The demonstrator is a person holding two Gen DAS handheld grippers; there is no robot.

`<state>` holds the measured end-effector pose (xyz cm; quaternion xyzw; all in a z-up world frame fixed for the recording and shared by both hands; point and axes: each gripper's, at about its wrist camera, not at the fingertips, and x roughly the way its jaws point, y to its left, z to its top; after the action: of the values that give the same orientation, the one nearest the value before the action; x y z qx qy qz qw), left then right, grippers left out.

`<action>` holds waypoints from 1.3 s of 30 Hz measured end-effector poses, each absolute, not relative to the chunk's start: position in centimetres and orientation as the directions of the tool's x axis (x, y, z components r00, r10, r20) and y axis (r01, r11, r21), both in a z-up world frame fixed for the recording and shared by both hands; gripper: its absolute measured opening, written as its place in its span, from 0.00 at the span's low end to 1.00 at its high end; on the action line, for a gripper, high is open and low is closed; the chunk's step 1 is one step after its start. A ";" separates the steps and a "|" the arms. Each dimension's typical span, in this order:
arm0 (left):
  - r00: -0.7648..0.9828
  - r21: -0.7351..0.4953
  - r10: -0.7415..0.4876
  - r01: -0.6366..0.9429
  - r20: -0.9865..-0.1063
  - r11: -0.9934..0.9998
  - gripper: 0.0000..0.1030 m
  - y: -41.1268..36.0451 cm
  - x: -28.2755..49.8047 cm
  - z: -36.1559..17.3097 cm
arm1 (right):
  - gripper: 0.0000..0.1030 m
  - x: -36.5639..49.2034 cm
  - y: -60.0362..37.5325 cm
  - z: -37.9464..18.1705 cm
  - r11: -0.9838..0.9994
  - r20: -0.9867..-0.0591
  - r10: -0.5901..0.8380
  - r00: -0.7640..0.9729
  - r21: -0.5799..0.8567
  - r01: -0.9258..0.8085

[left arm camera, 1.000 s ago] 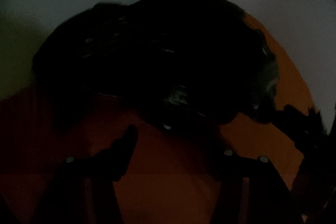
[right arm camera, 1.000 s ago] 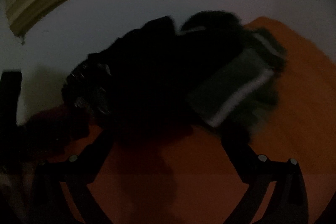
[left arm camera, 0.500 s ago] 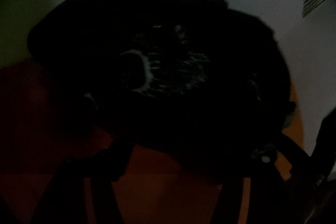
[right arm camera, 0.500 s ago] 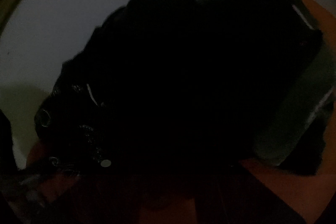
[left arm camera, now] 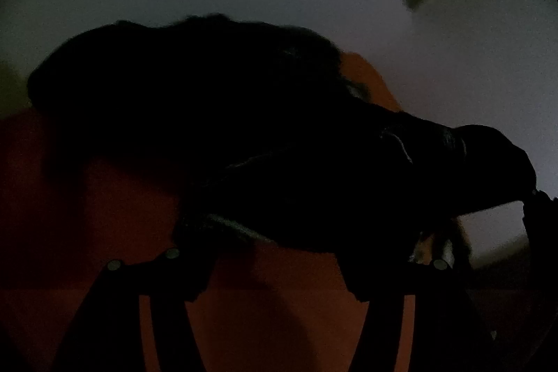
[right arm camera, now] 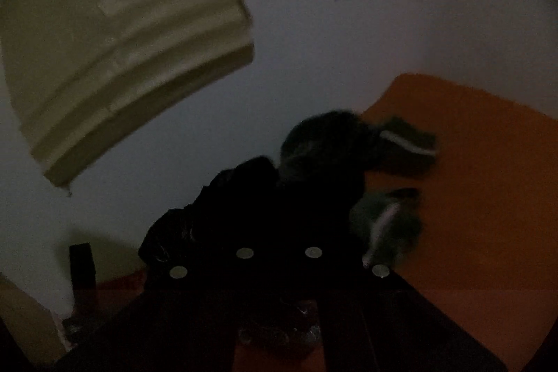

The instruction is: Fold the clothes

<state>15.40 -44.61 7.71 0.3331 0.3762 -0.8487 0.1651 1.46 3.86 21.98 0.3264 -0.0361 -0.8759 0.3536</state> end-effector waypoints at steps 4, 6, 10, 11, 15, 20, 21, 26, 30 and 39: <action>-0.728 -0.518 0.047 0.440 -0.684 -0.734 0.60 -37.5 16.4 8.4 | 0.01 5.3 15.1 25.5 -0.806 -0.541 -0.571 -0.618 0.225 0.547; -0.707 -0.510 0.107 0.389 -0.699 -0.767 0.60 -34.1 16.1 8.2 | 0.01 7.6 21.4 26.0 -0.838 -0.548 -0.527 -0.650 0.208 0.504; -0.613 -0.427 0.185 0.275 -0.768 -0.862 0.61 -26.7 14.4 7.1 | 0.01 12.9 33.6 23.1 -0.912 -0.582 -0.396 -0.710 0.158 0.380; -0.588 -0.404 0.198 0.243 -0.784 -0.882 0.61 -24.8 14.0 6.8 | 0.01 14.1 36.4 21.4 -0.931 -0.602 -0.353 -0.716 0.145 0.336; -0.509 -0.283 0.205 0.081 -0.836 -0.956 0.61 -17.7 12.6 5.5 | 0.01 17.0 46.7 12.0 -0.965 -0.714 -0.247 -0.655 0.241 0.100; -0.421 -0.155 0.157 -0.038 -0.894 -0.987 0.61 -11.3 10.6 2.5 | 0.09 18.7 54.5 1.8 -0.931 -0.834 -0.241 -0.496 0.343 -0.123; -0.395 -0.154 0.160 -0.047 -0.905 -0.987 0.61 -10.9 9.6 1.7 | 0.13 19.2 55.5 0.4 -0.927 -0.849 -0.238 -0.472 0.344 -0.152; -0.317 -0.207 0.198 -0.005 -0.927 -0.978 0.61 -11.4 6.6 -3.9 | 0.64 22.7 56.3 -0.3 -0.941 -0.841 -0.199 -0.503 0.308 -0.142; -0.294 -0.258 0.248 -0.005 -0.923 -0.966 0.61 -10.4 7.9 -6.2 | 0.76 24.9 54.7 -1.8 -0.874 -0.788 -0.362 -0.498 0.472 -0.112; -0.321 -0.253 0.250 -0.033 -0.913 -0.967 0.61 -8.4 11.4 -5.6 | 0.02 22.8 42.3 -7.2 -0.855 -0.832 -0.518 -0.198 0.507 0.108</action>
<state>11.41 -8.38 -5.61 0.5760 0.0941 -0.8073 -0.0878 22.80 42.30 -7.19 0.5981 -0.1714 -0.7549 0.2074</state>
